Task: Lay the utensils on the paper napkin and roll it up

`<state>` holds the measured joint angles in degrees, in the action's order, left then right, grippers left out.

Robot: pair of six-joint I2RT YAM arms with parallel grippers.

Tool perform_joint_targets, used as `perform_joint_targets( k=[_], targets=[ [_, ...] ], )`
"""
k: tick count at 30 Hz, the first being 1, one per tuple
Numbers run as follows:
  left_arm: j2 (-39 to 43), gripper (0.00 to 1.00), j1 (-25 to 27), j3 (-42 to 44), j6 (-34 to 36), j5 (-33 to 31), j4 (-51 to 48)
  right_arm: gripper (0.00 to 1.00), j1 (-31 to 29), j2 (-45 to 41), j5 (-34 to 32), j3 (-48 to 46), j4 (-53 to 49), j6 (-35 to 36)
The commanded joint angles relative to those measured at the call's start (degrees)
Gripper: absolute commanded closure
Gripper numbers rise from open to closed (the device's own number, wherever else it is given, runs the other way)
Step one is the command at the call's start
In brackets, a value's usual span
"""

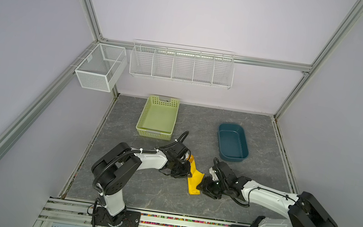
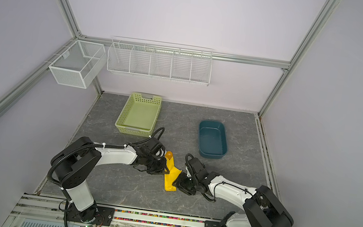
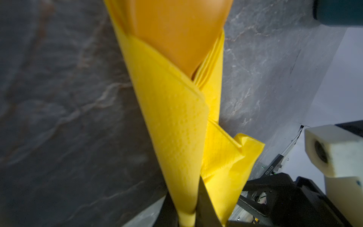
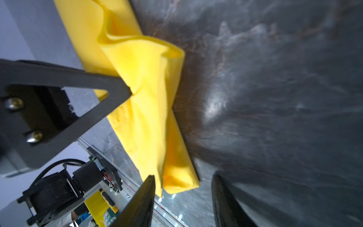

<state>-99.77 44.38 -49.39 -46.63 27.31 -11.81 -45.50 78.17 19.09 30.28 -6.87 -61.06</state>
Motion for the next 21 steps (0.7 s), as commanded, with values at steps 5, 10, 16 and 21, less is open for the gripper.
perform_joint_targets(
  k=[5,10,16,21],
  targets=[
    [-2.66,0.86,0.14,0.99,0.11,-3.82,-3.19,0.51,0.44,8.48,3.96,1.18,4.28,2.38],
    [-2.37,0.86,0.09,1.05,0.11,-3.89,-3.30,0.62,0.49,11.83,4.05,1.52,6.32,2.52],
    [-1.08,0.85,-0.35,1.47,-0.09,-4.24,-2.99,0.86,0.49,11.36,2.38,1.86,4.18,4.33],
    [4.68,0.74,-1.79,1.79,0.20,-6.39,-2.98,0.94,0.36,8.90,0.27,3.13,2.78,6.47]
  ],
)
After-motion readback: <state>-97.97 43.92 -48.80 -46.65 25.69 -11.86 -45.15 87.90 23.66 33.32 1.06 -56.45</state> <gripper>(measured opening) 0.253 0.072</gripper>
